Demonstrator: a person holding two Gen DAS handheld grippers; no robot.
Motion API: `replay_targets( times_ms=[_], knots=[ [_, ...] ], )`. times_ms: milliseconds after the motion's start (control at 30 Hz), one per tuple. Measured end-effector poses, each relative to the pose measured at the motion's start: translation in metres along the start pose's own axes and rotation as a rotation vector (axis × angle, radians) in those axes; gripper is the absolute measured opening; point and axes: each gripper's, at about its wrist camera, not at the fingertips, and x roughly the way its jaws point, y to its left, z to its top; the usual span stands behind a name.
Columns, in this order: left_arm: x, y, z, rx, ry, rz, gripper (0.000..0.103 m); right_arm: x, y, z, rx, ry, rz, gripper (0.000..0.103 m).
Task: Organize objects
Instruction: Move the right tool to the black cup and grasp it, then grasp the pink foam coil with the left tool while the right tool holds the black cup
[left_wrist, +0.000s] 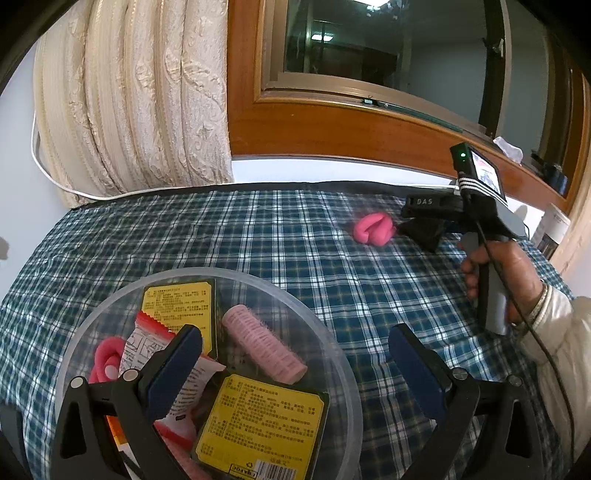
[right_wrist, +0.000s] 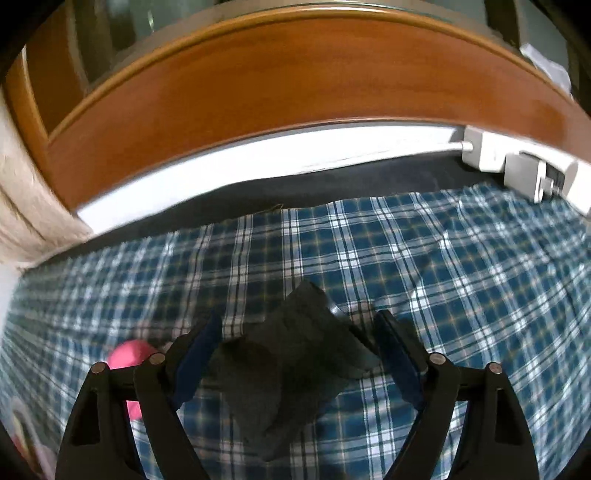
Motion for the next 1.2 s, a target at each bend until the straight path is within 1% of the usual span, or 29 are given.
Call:
replay_targets(
  times_ms=[200, 567, 667, 733, 833, 933, 1033, 1200],
  knots=[
    [0.001, -0.004, 0.002, 0.011, 0.002, -0.001, 0.102, -0.003, -0.005, -0.007, -0.082, 0.016, -0.025, 0.074],
    [-0.002, -0.032, 0.012, 0.060, -0.016, -0.017, 0.102, -0.045, -0.054, -0.061, -0.242, 0.034, 0.030, 0.073],
    [0.003, -0.040, 0.015, 0.048, 0.002, -0.060, 0.102, -0.056, -0.073, -0.075, -0.258, 0.035, 0.042, 0.073],
    [0.006, -0.045, 0.017, 0.046, 0.010, -0.069, 0.102, -0.062, -0.082, -0.078, -0.264, 0.035, 0.048, 0.073],
    [0.009, -0.056, 0.021, 0.063, 0.010, -0.059, 0.102, -0.072, -0.098, -0.084, -0.272, 0.037, 0.061, 0.072],
    [0.013, -0.068, 0.026, 0.090, 0.008, -0.050, 0.102, -0.083, -0.106, -0.084, -0.291, 0.038, 0.090, 0.072],
    [0.019, -0.078, 0.032, 0.111, 0.009, -0.037, 0.102, -0.091, -0.115, -0.091, -0.298, 0.039, 0.109, 0.072],
    [0.040, -0.096, 0.043, 0.136, 0.045, -0.031, 0.102, -0.101, -0.129, -0.098, -0.309, 0.040, 0.127, 0.073]
  ],
)
